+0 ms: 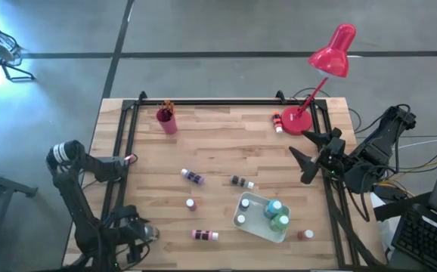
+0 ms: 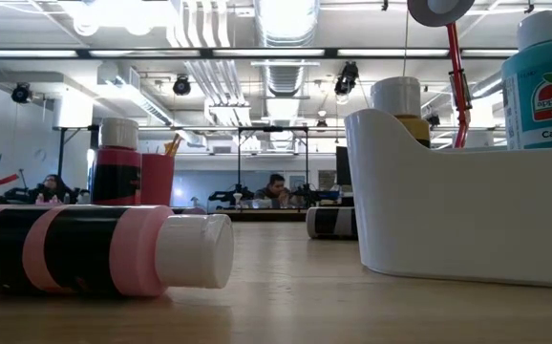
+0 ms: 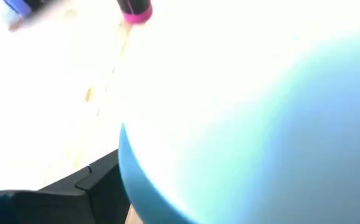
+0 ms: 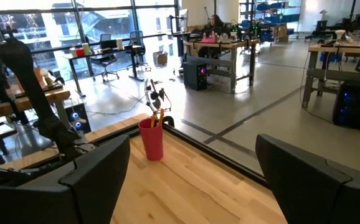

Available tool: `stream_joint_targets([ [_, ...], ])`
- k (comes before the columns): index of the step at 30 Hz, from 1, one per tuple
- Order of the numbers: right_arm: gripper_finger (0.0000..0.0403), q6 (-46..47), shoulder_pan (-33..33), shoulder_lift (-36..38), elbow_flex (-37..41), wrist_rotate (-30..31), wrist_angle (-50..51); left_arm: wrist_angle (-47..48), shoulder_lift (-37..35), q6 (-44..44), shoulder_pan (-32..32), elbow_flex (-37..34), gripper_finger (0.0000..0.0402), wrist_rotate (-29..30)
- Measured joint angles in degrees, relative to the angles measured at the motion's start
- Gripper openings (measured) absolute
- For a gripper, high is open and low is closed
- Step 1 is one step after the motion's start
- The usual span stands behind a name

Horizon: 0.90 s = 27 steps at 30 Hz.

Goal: Pick & Place Paint Supplies
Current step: Put the black paint bottle into the white bin

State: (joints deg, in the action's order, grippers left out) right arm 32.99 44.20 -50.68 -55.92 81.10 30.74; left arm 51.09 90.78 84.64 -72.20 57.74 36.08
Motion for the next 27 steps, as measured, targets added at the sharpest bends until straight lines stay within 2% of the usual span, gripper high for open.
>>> stream_joint_targets([
  [5, 0.0332, -0.07, 0.03, 0.00, 0.00, 0.00, 0.00, -0.09, 0.00, -1.19, -0.01, 0.00, 0.0319, 2.79],
  [8, 0.0324, -0.20, 0.03, 0.00, 0.00, 0.00, 0.00, -0.11, 0.00, -2.33, 0.01, 0.00, 0.0301, 6.08],
  [16, 0.0302, -0.16, 0.03, 0.00, 0.00, -0.22, 0.00, -0.12, 0.00, -5.27, 0.73, 0.00, 0.0180, 7.70],
  [18, 0.0296, 0.12, 0.00, 0.00, 0.00, -2.20, -0.17, -0.07, -0.06, -6.21, 1.00, 0.05, 0.0180, 7.70],
  [21, 0.0288, -0.34, -0.04, -0.26, -0.02, -8.59, -3.12, 0.12, -1.00, -7.98, 2.03, 0.83, 0.0180, 6.89],
  [27, 0.0277, -10.23, -0.12, -3.54, -0.05, -17.07, -14.05, -0.11, -5.71, -18.06, 6.65, 4.35, 0.0180, 8.03],
])
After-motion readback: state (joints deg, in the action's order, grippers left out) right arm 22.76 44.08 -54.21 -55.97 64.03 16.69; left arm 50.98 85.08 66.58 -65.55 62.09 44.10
